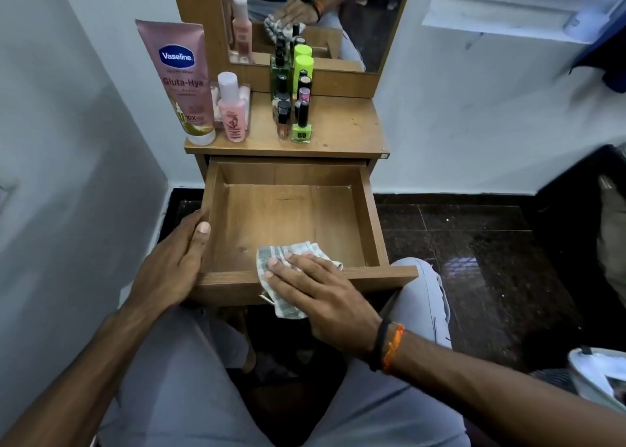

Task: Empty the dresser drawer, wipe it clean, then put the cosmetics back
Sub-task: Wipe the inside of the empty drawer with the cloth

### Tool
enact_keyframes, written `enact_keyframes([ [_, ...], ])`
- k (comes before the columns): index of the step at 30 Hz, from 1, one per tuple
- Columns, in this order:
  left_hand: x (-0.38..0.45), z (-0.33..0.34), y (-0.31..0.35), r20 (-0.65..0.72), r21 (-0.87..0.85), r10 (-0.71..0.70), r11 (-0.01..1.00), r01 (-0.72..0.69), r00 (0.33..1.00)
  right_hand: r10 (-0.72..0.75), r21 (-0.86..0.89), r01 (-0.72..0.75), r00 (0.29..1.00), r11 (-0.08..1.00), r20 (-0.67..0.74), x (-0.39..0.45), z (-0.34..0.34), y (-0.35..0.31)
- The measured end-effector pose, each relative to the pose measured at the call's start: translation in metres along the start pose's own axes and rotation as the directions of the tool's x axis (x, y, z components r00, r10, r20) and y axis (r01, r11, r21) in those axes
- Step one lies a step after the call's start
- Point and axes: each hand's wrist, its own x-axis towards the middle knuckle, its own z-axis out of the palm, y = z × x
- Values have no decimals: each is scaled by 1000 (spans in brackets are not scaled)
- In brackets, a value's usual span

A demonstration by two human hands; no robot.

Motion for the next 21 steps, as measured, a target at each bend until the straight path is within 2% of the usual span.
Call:
enact_keyframes([
  [5,1,-2,-3,26,29,1,1000,-2,1000,25,-44,-26,1000,999,-7,-56,-26,45],
  [9,3,0,-5,15,29,6,1000,-6,1000,53,-105,-47,997,993,51,-102,-68,86],
  [14,2,0,-6,10,12,7,1000,-7,1000,86,13,-89,985,996,147,-115,-94,103],
  [16,1,1,-7,-6,9,10,1000,-10,1000,141,107,-168,964,980,224,-110,-104,113],
  [19,2,1,-6,-23,7,24,1000,-24,999,286,208,-364,900,908,330,-93,-122,133],
  [21,4,0,-7,-3,12,25,1000,-25,1000,406,203,-456,881,867,244,-80,-127,140],
])
